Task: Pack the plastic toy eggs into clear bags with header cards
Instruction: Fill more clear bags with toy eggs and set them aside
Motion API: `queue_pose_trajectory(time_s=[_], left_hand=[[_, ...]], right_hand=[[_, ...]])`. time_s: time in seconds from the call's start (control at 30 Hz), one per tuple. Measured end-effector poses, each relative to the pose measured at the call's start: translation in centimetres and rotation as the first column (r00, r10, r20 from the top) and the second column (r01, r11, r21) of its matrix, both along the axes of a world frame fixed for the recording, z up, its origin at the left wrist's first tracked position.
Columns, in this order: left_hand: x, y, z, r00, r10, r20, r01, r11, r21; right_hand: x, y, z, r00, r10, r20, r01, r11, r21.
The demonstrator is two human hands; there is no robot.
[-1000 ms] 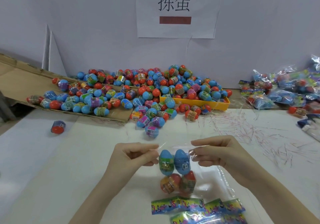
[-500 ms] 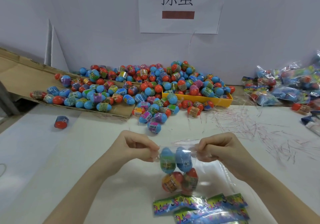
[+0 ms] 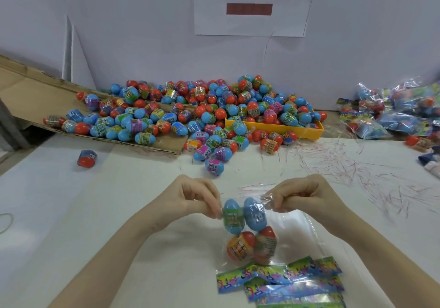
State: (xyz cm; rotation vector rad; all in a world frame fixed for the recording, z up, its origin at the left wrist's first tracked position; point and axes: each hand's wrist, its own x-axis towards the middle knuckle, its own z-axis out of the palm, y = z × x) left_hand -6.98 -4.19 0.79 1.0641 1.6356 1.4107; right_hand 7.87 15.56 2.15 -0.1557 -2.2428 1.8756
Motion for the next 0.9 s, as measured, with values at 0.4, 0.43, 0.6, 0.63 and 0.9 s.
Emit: queue_pose_trajectory(time_s=[0.4, 0.43, 0.6, 0.63, 0.9], left_hand=[[0.4, 0.1, 0.4, 0.986, 0.089, -0.142, -0.096, 0.995, -0.038], [0.6, 0.3, 0.4, 0.979, 0.126, -0.163, -0.134, 0.990, -0.039], [1.1, 0.3, 0.3, 0.963, 0.171, -0.207, -0.178, 0.984, -0.013], [1.1, 0.2, 0.4, 0.961, 0.171, -0.218, -0.177, 0.984, -0.009], [1.6, 0.2, 0.6, 0.949, 0.178, -0.261, -0.163, 0.984, 0.078]], right_hand=[[-0.2, 0.3, -0.2, 1.000, 0.005, 0.024, -0.012, 0.959, 0.283], [-0.2, 0.3, -0.1, 1.000, 0.008, 0.029, -0.016, 0.953, 0.301], [0.5, 0.9, 0.9, 0.990, 0.043, 0.133, -0.090, 0.924, 0.372], [0.6, 1.1, 1.2, 0.992, 0.018, 0.128, -0.068, 0.917, 0.394], [-1.4, -2.2, 1.9, 0.937, 0.076, 0.342, -0.278, 0.757, 0.592]])
